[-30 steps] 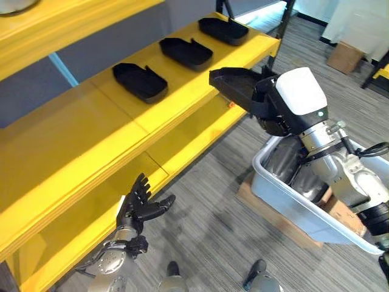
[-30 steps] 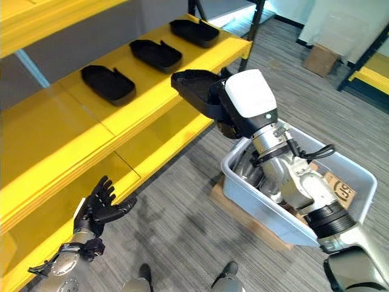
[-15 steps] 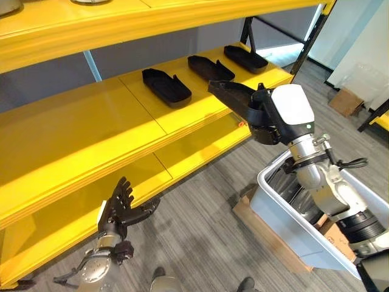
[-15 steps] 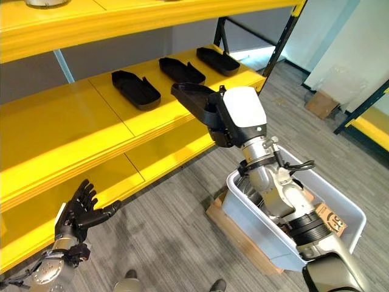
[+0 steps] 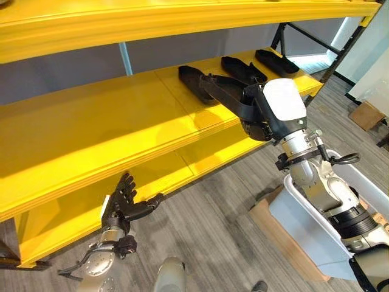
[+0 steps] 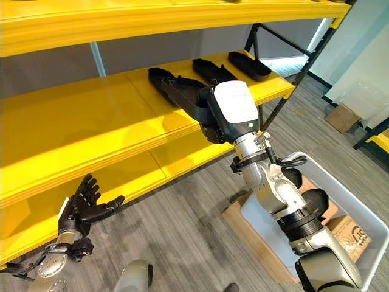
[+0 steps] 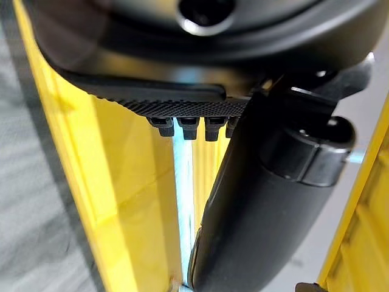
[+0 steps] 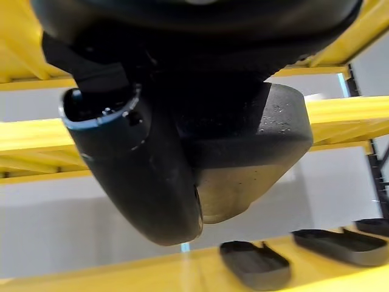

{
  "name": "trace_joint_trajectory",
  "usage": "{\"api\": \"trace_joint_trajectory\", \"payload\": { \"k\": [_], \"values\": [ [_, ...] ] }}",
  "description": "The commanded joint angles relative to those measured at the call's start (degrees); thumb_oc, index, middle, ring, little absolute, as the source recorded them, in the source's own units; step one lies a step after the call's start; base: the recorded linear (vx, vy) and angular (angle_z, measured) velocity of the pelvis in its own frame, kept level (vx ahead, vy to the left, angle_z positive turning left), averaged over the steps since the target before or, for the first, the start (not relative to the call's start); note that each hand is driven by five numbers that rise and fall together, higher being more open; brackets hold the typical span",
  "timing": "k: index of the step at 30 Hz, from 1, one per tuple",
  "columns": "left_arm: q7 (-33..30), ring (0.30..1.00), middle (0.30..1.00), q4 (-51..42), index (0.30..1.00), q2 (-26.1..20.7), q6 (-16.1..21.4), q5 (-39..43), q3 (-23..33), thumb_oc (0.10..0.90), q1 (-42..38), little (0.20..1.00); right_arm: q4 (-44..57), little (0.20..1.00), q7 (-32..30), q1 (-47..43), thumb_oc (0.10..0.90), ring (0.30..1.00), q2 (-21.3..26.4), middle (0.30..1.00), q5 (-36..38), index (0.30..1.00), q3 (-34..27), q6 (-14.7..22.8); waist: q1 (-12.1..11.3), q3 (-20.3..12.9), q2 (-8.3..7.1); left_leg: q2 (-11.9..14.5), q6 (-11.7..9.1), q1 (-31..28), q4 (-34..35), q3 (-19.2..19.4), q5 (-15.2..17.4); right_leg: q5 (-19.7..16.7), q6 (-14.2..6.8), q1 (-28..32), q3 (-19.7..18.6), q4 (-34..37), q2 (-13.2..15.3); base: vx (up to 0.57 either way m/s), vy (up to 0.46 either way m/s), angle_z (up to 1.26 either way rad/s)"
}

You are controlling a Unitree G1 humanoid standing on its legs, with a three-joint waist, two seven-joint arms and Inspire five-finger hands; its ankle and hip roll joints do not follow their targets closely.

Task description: Move parts from the plastic box to the shelf.

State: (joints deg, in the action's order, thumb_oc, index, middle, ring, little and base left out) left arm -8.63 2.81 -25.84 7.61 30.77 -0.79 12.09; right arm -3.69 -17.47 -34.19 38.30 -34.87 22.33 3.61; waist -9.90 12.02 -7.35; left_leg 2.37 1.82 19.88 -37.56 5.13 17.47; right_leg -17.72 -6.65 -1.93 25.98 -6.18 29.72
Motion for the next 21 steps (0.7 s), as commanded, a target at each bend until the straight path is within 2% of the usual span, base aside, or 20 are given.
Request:
{"api": "trace_joint_trajectory", "payload": {
  "k": [1, 2, 4, 5, 6, 11, 13, 14, 17, 21],
  "values": [
    [-0.5, 1.000, 1.000, -5.8, 1.000, -3.7, 6.5, -2.4, -1.1, 0.900, -3.3, 1.000, 2.2, 0.300, -5.1, -9.0, 0.400, 0.300, 2.8, 0.300, -0.1, 0.300, -3.9, 0.8, 2.6, -1.6, 1.15, -1.7, 1.5, -7.6, 11.8, -3.2, -0.8, 2.0, -5.4, -5.4, -15.4, -1.6, -7.1, 0.20, 0.234, 1.11],
    [-0.3, 1.000, 1.000, -5.6, 1.000, -3.5, 6.4, -2.6, -1.2, 0.900, -3.5, 1.000, 2.7, 0.300, -5.0, -8.2, 0.400, 0.300, 3.2, 0.300, 0.0, 0.300, -4.3, 1.0, 3.4, -1.6, 1.44, -2.4, 1.7, -8.4, 12.9, -3.6, -1.0, 3.2, -5.2, -6.7, -16.3, -1.9, -8.7, 0.11, 0.143, 1.57],
    [-0.1, 1.000, 1.000, -5.6, 1.000, -3.3, 6.2, -3.0, -1.4, 0.900, -3.8, 1.000, 3.3, 0.300, -5.0, -7.2, 0.400, 0.300, 3.5, 0.300, 0.4, 0.300, -5.0, 1.3, 4.1, -1.5, 1.26, -3.4, 2.0, -8.8, 13.7, -3.8, -1.4, 3.7, -5.0, -7.5, -15.7, -1.9, -9.0, 0.14, 0.140, 1.24],
    [0.2, 1.000, 1.000, -4.8, 1.000, -3.0, 5.9, -3.1, -2.3, 0.900, -5.0, 1.000, 4.0, 0.300, -4.9, -5.9, 0.400, 0.300, 4.3, 0.300, 1.7, 0.300, -6.1, 2.1, 6.4, -0.7, 1.98, -4.3, 2.2, -10.5, 14.6, -5.5, -1.0, 7.7, -4.1, -10.4, -17.7, -2.8, -12.9, 0.22, 0.187, 0.59],
    [0.2, 1.000, 1.000, -4.6, 1.000, -2.8, 5.8, -3.2, -2.5, 0.900, -5.4, 1.000, 4.3, 0.300, -4.8, -5.8, 0.400, 0.300, 4.5, 0.300, 2.2, 0.300, -6.2, 2.3, 7.0, -0.4, 1.79, -5.0, 2.2, -11.0, 14.7, -5.9, -1.2, 8.5, -4.0, -11.7, -18.0, -2.1, -13.6, 0.17, 0.129, 0.62],
    [0.3, 1.000, 1.000, -3.9, 1.000, -2.0, 5.9, -3.7, -4.0, 0.900, -6.8, 1.000, 3.8, 0.300, -4.4, -7.3, 0.400, 0.300, 5.6, 0.300, 3.2, 0.300, -5.7, 2.8, 9.0, 1.0, 1.92, -7.1, 1.8, -14.5, 14.6, -7.9, 0.3, 9.9, -4.2, -14.4, -19.5, -0.2, -16.4, 0.17, 0.048, 0.58],
    [0.3, 1.000, 1.000, -4.2, 1.000, -1.6, 6.1, -3.6, -4.4, 0.900, -6.6, 1.000, 3.6, 0.300, -4.1, -8.1, 0.400, 0.300, 5.6, 0.300, 3.8, 0.300, -5.1, 3.1, 9.9, 1.0, 1.69, -7.8, 1.7, -16.1, 14.3, -9.5, 1.2, 8.5, -4.7, -15.8, -23.0, -0.6, -17.8, 0.21, -0.067, 0.49],
    [0.3, 1.000, 1.000, -4.1, 1.000, -1.5, 5.9, -3.5, -4.2, 0.900, -6.4, 1.000, 3.9, 0.300, -3.8, -7.5, 0.400, 0.300, 5.7, 0.300, 4.0, 0.300, -5.2, 3.3, 9.7, 0.7, 1.32, -7.9, 1.2, -15.9, 13.6, -9.9, 1.5, 9.7, -4.4, -14.7, -23.7, -0.3, -17.9, 0.15, -0.078, 0.54],
    [0.4, 1.000, 1.000, -4.4, 1.000, -1.1, 5.9, -3.3, -4.3, 0.900, -6.0, 1.000, 4.1, 0.300, -3.3, -7.5, 0.400, 0.300, 5.7, 0.300, 4.0, 0.300, -5.1, 3.3, 9.8, 0.4, 1.35, -8.1, 1.3, -15.9, 12.2, -10.5, 2.5, 9.1, -4.3, -14.9, -24.7, -1.8, -17.8, 0.11, -0.094, 0.41],
    [0.3, 1.000, 1.000, -4.8, 1.000, -0.3, 5.6, -2.8, -4.1, 0.900, -4.6, 1.000, 4.3, 0.300, -3.2, -7.7, 0.400, 0.300, 4.8, 0.300, 4.6, 0.300, -4.8, 3.8, 9.4, 0.3, 2.25, -6.9, 1.0, -15.7, 10.0, -11.4, 3.9, 12.7, -3.0, -15.5, -23.6, -7.3, -18.5, 0.08, -0.125, 0.37]
  ]
}}
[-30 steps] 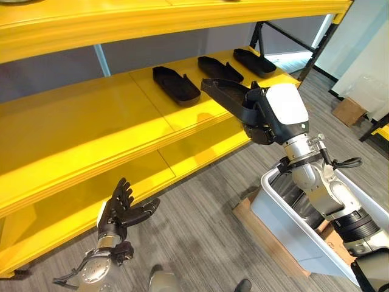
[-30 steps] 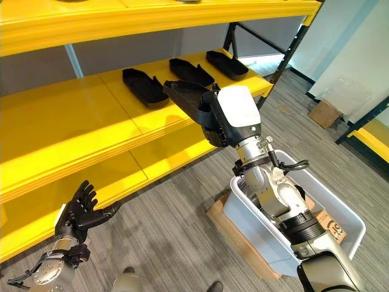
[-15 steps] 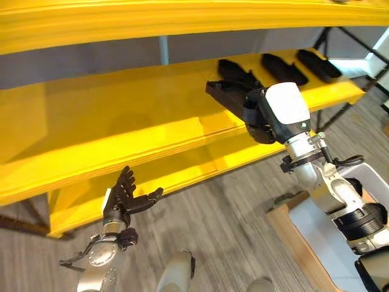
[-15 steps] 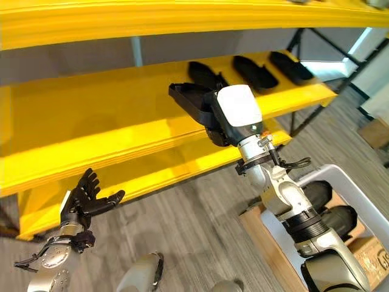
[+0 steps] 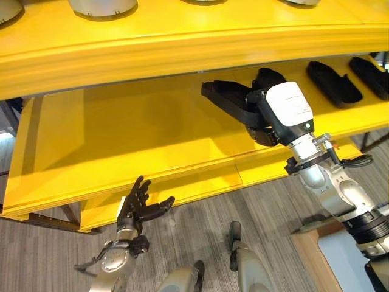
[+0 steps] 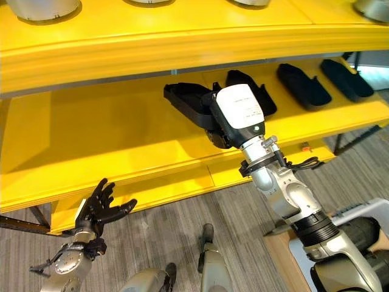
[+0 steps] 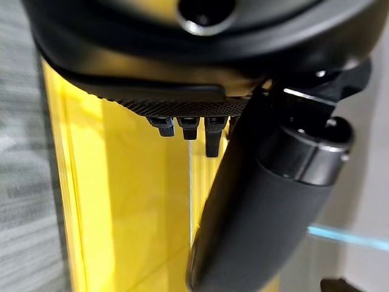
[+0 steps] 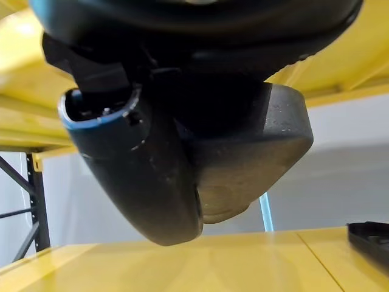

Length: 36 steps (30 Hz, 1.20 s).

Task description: Move parts from the plastic box to the shelf.

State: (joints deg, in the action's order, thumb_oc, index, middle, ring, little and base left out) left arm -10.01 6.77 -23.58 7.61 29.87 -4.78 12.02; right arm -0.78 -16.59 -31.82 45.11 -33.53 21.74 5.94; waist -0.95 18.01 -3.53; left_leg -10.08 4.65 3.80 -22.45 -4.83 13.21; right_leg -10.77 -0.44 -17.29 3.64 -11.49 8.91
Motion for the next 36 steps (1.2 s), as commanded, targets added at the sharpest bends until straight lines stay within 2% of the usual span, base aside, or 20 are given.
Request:
{"api": "trace_joint_trajectory", "payload": {
  "k": [1, 7, 18, 25, 26, 27, 28, 30, 31, 32, 34, 35, 36],
  "values": [
    [1.7, 1.000, 1.000, -8.7, 1.000, -2.3, 5.4, -1.8, 0.1, 0.900, -4.0, 1.000, 1.6, 0.300, -4.0, -10.2, 0.400, 0.300, -2.3, 0.300, 3.4, 0.300, -4.2, 1.7, 0.4, -5.9, -1.39, 6.3, -2.1, 0.1, -4.9, -2.1, 8.3, 7.2, -8.8, -0.4, -1.1, -4.0, 1.8, 0.06, -0.178, 0.00],
    [1.5, 1.000, 1.000, -8.8, 1.000, -1.9, 5.1, -1.5, 0.2, 0.900, -3.1, 1.000, 2.0, 0.300, -3.7, -10.9, 0.400, 0.300, -2.5, 0.300, 3.4, 0.300, -3.7, 2.0, 0.1, -6.6, -1.36, 8.1, -3.0, -0.8, -4.2, -3.3, 8.4, 10.5, -7.9, -0.7, -0.1, -7.9, 1.7, 0.05, -0.125, 0.16],
    [1.3, 1.000, 1.000, -8.9, 1.000, -1.0, 4.7, -1.2, 0.3, 0.900, -1.9, 1.000, 1.7, 0.300, -3.1, -12.5, 0.400, 0.300, -3.8, 0.300, 3.5, 0.300, -2.0, 2.4, 0.2, -8.5, -0.93, 10.4, -3.8, -5.5, -0.2, -4.9, 8.0, 13.6, -7.1, 0.3, 0.2, -11.5, 1.2, 0.05, -0.076, 0.03],
    [0.9, 1.000, 1.000, -9.0, 1.000, -0.2, 4.8, -0.4, 0.7, 0.900, -1.1, 1.000, 1.0, 0.300, -2.3, -15.7, 0.400, 0.300, -4.2, 0.300, 3.8, 0.300, 0.4, 2.8, -0.4, -10.9, -0.45, 13.6, -5.8, -9.0, 5.8, -7.0, 4.7, 17.3, -5.3, 2.2, 1.5, -12.5, -0.3, 0.07, -0.138, 0.09],
    [1.0, 1.000, 1.000, -8.8, 1.000, 0.1, 4.9, 0.1, 0.8, 0.900, -0.9, 1.000, 0.8, 0.300, -2.4, -16.5, 0.400, 0.300, -4.0, 0.300, 3.9, 0.300, 1.0, 2.8, -0.6, -11.4, -0.48, 14.4, -6.6, -8.5, 5.6, -7.2, 2.7, 18.1, -4.7, 3.2, 2.0, -11.6, -1.0, 0.04, -0.109, 0.21],
    [1.0, 1.000, 1.000, -8.8, 1.000, 0.1, 4.9, 0.1, 0.8, 0.900, -0.8, 1.000, 0.7, 0.300, -2.5, -16.6, 0.400, 0.300, -4.0, 0.300, 3.9, 0.300, 1.1, 2.8, -0.5, -11.4, -0.43, 14.5, -6.6, -8.4, 5.6, -7.3, 2.7, 18.0, -4.6, 3.3, 2.1, -11.4, -1.1, 0.05, -0.154, 0.23],
    [1.1, 1.000, 1.000, -8.8, 1.000, 0.3, 4.9, 0.5, 0.8, 0.900, -0.6, 1.000, 0.7, 0.300, -2.5, -17.1, 0.400, 0.300, -4.2, 0.300, 4.0, 0.300, 1.4, 2.8, -0.8, -11.5, -0.31, 14.8, -7.5, -7.2, 4.4, -7.5, -0.2, 18.4, -4.0, 4.3, 2.5, -10.0, -1.5, 0.02, -0.093, 0.22],
    [1.2, 1.000, 1.000, -8.8, 1.000, 0.2, 4.9, 1.7, 0.3, 0.900, -0.8, 1.000, 0.5, 0.300, -3.1, -17.8, 0.400, 0.300, -3.8, 0.300, 4.8, 0.300, 1.3, 2.8, -1.7, -10.9, -0.69, 14.7, -9.3, -1.1, -3.6, -7.3, -9.3, 18.7, -2.5, 7.0, 4.5, -7.1, -1.3, -0.06, -0.133, 0.15],
    [1.3, 1.000, 1.000, -8.9, 1.000, -0.2, 4.9, 1.8, -0.3, 0.900, -1.4, 1.000, 0.0, 0.300, -3.7, -18.3, 0.400, 0.300, -3.1, 0.300, 5.2, 0.300, 1.1, 2.3, -2.3, -9.4, -1.56, 13.9, -9.7, 3.5, -8.1, -7.0, -12.9, 18.3, -1.9, 8.0, 5.4, -6.1, -0.3, -0.17, -0.151, 0.20],
    [1.4, 1.000, 1.000, -9.1, 1.000, -0.6, 5.0, 2.0, -0.7, 0.900, -2.1, 1.000, -0.6, 0.300, -4.2, -19.3, 0.400, 0.300, -2.7, 0.300, 5.5, 0.300, 1.3, 1.9, -2.8, -8.1, -2.46, 13.2, -9.1, 7.0, -10.9, -6.3, -12.9, 17.8, -1.4, 8.4, 5.8, -5.7, 0.3, -0.14, -0.153, 0.43],
    [1.7, 1.000, 1.000, -9.3, 1.000, -0.7, 5.0, 2.5, -1.0, 0.900, -2.4, 1.000, -1.0, 0.300, -4.9, -18.9, 0.400, 0.300, -2.1, 0.300, 5.4, 0.300, 1.0, 1.5, -3.3, -7.7, -2.50, 14.3, -8.9, 8.7, -8.5, -3.9, -11.3, 18.6, -1.5, 8.6, 6.6, -6.2, 0.6, -0.01, -0.098, 0.61],
    [1.9, 1.000, 1.000, -9.4, 1.000, -1.1, 5.0, 2.9, -1.4, 0.900, -3.0, 1.000, -1.5, 0.300, -5.4, -18.5, 0.400, 0.300, -0.8, 0.300, 5.4, 0.300, 0.3, 1.1, -2.1, -8.1, -1.60, 21.0, -9.5, 8.7, -0.5, 0.3, -13.0, 19.9, -2.1, 8.8, 8.5, -7.6, 1.3, 0.05, -0.017, 0.49],
    [1.9, 1.000, 1.000, -9.4, 1.000, -1.0, 5.1, 2.9, -1.5, 0.900, -3.1, 1.000, -1.4, 0.300, -5.4, -18.5, 0.400, 0.300, -0.7, 0.300, 5.4, 0.300, 0.3, 1.1, -2.3, -8.0, -1.67, 21.1, -9.6, 8.0, 0.5, 0.5, -13.4, 20.1, -2.0, 8.8, 8.3, -7.7, 1.3, 0.05, 0.052, 0.80]
  ]
}}
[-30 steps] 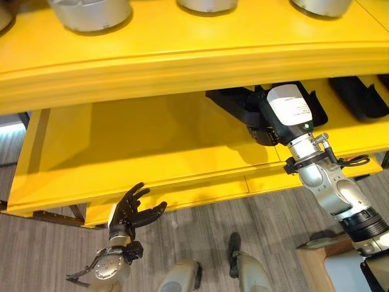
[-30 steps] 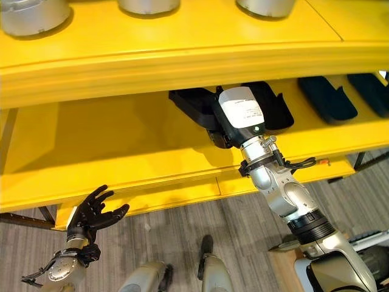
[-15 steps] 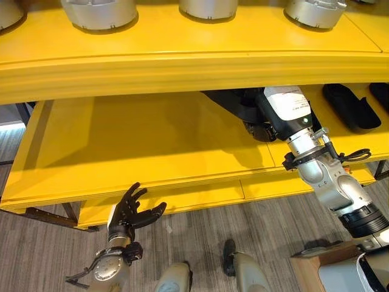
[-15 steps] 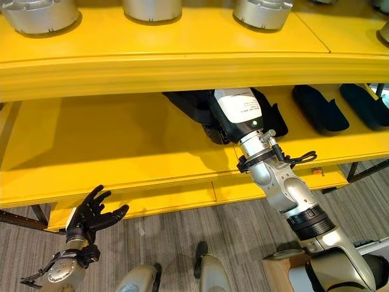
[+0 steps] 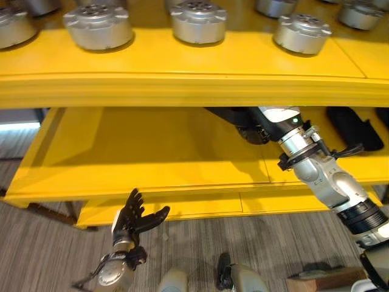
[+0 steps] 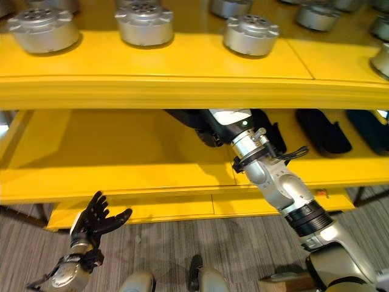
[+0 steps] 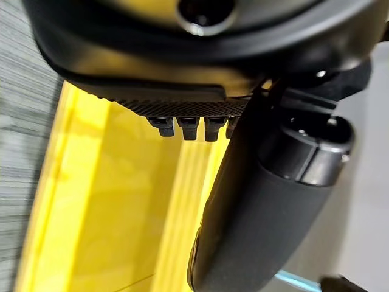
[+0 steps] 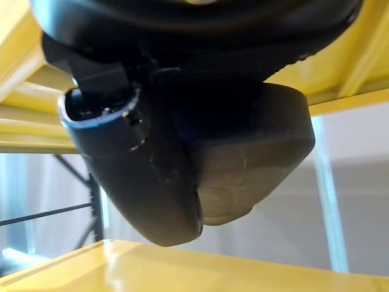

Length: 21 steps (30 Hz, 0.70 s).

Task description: Move parts from the plastic box to the shelf.

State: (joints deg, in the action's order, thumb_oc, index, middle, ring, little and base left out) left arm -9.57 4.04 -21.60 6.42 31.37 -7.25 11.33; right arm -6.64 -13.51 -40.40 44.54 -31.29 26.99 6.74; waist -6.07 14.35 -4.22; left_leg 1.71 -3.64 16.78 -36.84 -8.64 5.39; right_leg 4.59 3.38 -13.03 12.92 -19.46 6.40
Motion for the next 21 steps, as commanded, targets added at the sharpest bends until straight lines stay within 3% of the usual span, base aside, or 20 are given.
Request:
{"api": "trace_joint_trajectory", "payload": {
  "k": [1, 2, 4, 6, 9, 13, 17, 21],
  "values": [
    [1.7, 1.000, 1.000, -6.3, 1.000, -3.5, 6.3, 1.3, -0.1, 0.900, -3.2, 1.000, 3.7, 0.300, -8.9, -10.3, 0.400, 0.300, 0.8, 0.300, 3.2, 0.300, -5.4, -0.2, 3.3, -4.3, -0.07, 12.8, -2.1, -4.1, 20.2, 6.9, -8.6, 5.9, -6.1, 5.1, 0.5, -0.9, 4.3, 0.07, 0.068, 0.96],
    [2.0, 1.000, 1.000, -6.2, 1.000, -3.6, 6.4, 1.6, -0.7, 0.900, -3.8, 1.000, 3.1, 0.300, -9.1, -11.4, 0.400, 0.300, 0.9, 0.300, 3.0, 0.300, -4.8, -0.4, 3.4, -3.9, 0.86, 14.2, -2.6, -6.2, 21.7, 7.4, -7.7, 7.3, -6.6, 4.4, 0.4, -5.6, 4.6, 0.07, 0.122, 0.97],
    [1.8, 1.000, 1.000, -6.3, 1.000, -4.0, 6.4, 1.3, -1.0, 0.900, -4.1, 1.000, 2.4, 0.300, -9.1, -12.4, 0.400, 0.300, 0.2, 0.300, 2.9, 0.300, -4.4, -1.0, 3.3, -3.8, 1.18, 13.5, -2.5, -6.8, 21.0, 6.6, -6.2, 7.3, -7.1, 4.0, -0.4, -6.8, 4.9, 0.02, 0.098, 0.33],
    [1.8, 1.000, 1.000, -6.7, 1.000, -3.6, 6.3, 1.5, -1.4, 0.900, -4.6, 1.000, 0.0, 0.300, -8.7, -14.3, 0.400, 0.300, -0.6, 0.300, 2.4, 0.300, -3.2, -1.6, 2.9, -3.2, 1.87, 10.9, -2.3, -5.6, 15.4, 6.2, -1.5, 7.4, -7.7, 3.9, -2.0, -8.1, 6.6, 0.02, 0.168, -0.47],
    [1.2, 1.000, 1.000, -6.9, 1.000, -4.1, 6.8, 1.2, -1.5, 0.900, -5.7, 1.000, -3.4, 0.300, -8.4, -16.6, 0.400, 0.300, -2.2, 0.300, 2.2, 0.300, -1.5, -2.7, 2.3, -2.0, 2.32, 9.6, -0.8, -4.6, 7.1, 8.2, 5.4, 8.4, -8.4, 3.2, -5.3, -10.6, 8.5, 0.06, 0.256, -0.77],
    [0.6, 1.000, 1.000, -7.1, 1.000, -5.5, 7.4, 0.8, -1.8, 0.900, -7.2, 1.000, -7.8, 0.300, -8.4, -22.6, 0.400, 0.300, -2.2, 0.300, 2.2, 0.300, 1.2, -3.9, 1.8, -0.5, 2.51, 8.4, 0.6, -1.1, -0.5, 9.1, 10.6, 10.3, -8.4, 0.1, -7.7, -14.9, 10.0, 0.00, 0.163, -0.32],
    [0.6, 1.000, 1.000, -7.1, 1.000, -5.5, 7.4, 0.8, -1.8, 0.900, -7.2, 1.000, -7.8, 0.300, -8.4, -22.6, 0.400, 0.300, -2.2, 0.300, 2.2, 0.300, 1.2, -3.9, 1.8, -0.6, 2.52, 8.4, 0.6, -1.0, -0.5, 9.1, 10.6, 10.3, -8.4, 0.1, -7.7, -14.9, 10.0, 0.00, 0.028, 0.04],
    [-0.1, 1.000, 1.000, -7.1, 1.000, -6.5, 8.0, 0.3, -2.7, 0.900, -9.3, 1.000, -16.7, 0.300, -8.6, -30.1, 0.400, 0.300, -0.7, 0.300, 2.2, 0.300, 5.8, -5.7, 1.4, 1.4, 2.78, 7.4, 2.0, 3.1, -7.2, 8.4, 14.8, 12.4, -7.6, -3.8, -9.2, -19.8, 10.9, 0.01, 0.078, 0.13]
  ]
}}
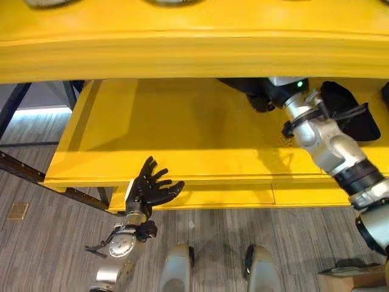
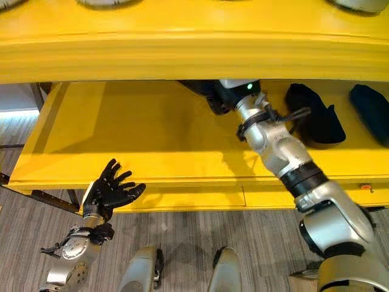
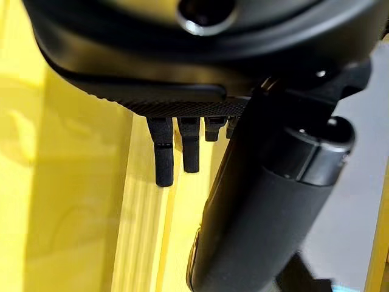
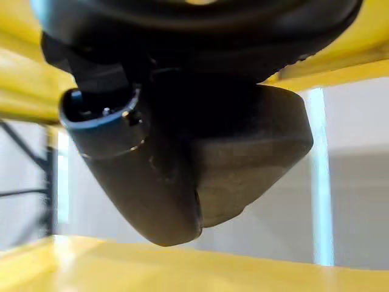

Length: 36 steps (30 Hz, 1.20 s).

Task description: Move parts from the plastic box to the shelf.

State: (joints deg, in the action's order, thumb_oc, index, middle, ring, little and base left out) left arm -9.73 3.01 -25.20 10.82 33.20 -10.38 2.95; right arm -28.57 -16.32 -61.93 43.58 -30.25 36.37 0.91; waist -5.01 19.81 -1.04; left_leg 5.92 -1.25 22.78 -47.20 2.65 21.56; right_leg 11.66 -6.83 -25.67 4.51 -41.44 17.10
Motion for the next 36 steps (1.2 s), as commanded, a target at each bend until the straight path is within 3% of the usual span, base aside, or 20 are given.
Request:
{"api": "trace_joint_trajectory", "payload": {
  "k": [1, 7, 13, 27, 36],
  "values": [
    [-0.1, 1.000, 1.000, -6.0, 1.000, -3.2, 3.8, -1.5, 0.4, 0.900, -1.3, 1.000, 2.6, 0.300, -5.5, -10.8, 0.400, 0.300, 0.6, 0.300, 1.5, 0.300, -1.7, -0.2, 0.1, -3.7, -0.60, 3.0, -0.2, -1.9, 1.5, -3.0, -0.3, 6.1, 2.9, 7.8, -1.0, 0.7, 0.3, 0.00, 0.000, -0.05],
    [-0.3, 1.000, 1.000, -5.8, 1.000, -3.2, 3.9, -0.9, -1.4, 0.900, -2.3, 1.000, -11.1, 0.300, -6.4, -14.6, 0.400, 0.300, -1.8, 0.300, 4.9, 0.300, 1.0, -1.8, 0.0, -2.0, -0.06, 2.6, -0.1, 0.5, -1.0, -3.6, 1.1, 7.8, 3.5, 4.5, -1.4, -3.3, -0.1, 0.00, -0.002, -0.01],
    [-1.1, 1.000, 1.000, -5.9, 1.000, -3.1, 4.2, -0.8, -1.5, 0.900, -3.0, 1.000, -15.5, 0.300, -7.0, -13.8, 0.400, 0.300, -4.1, 0.300, 5.9, 0.300, 0.9, -2.3, 0.0, -1.1, 0.48, 2.5, -0.2, 1.9, -1.3, -4.0, 0.8, 7.8, 3.6, 2.8, -1.2, -4.1, -0.2, -0.02, -0.010, 0.01],
    [-2.5, 1.000, 1.000, -6.1, 1.000, -2.6, 4.7, -1.6, -1.5, 0.900, -3.9, 1.000, -18.5, 0.300, -9.5, -8.8, 0.400, 0.300, -7.8, 0.300, 6.9, 0.300, -3.0, -3.6, 0.7, 0.1, 1.65, 1.7, 0.0, 3.4, -1.8, -4.3, 0.9, 7.8, 3.7, 0.8, -1.3, -5.5, 0.2, 0.00, 0.000, 0.00],
    [-2.9, 1.000, 1.000, -5.8, 1.000, -2.0, 4.7, -1.8, -1.3, 0.900, -4.0, 1.000, -20.3, 0.300, -10.9, -7.1, 0.400, 0.300, -7.8, 0.300, 8.4, 0.300, -5.4, -4.0, 1.2, 0.6, 1.92, 1.6, 0.0, 4.1, -2.5, -4.2, 1.1, 7.7, 3.5, -0.2, -1.5, -6.2, 0.2, 0.00, 0.000, 0.00]
  ]
}}
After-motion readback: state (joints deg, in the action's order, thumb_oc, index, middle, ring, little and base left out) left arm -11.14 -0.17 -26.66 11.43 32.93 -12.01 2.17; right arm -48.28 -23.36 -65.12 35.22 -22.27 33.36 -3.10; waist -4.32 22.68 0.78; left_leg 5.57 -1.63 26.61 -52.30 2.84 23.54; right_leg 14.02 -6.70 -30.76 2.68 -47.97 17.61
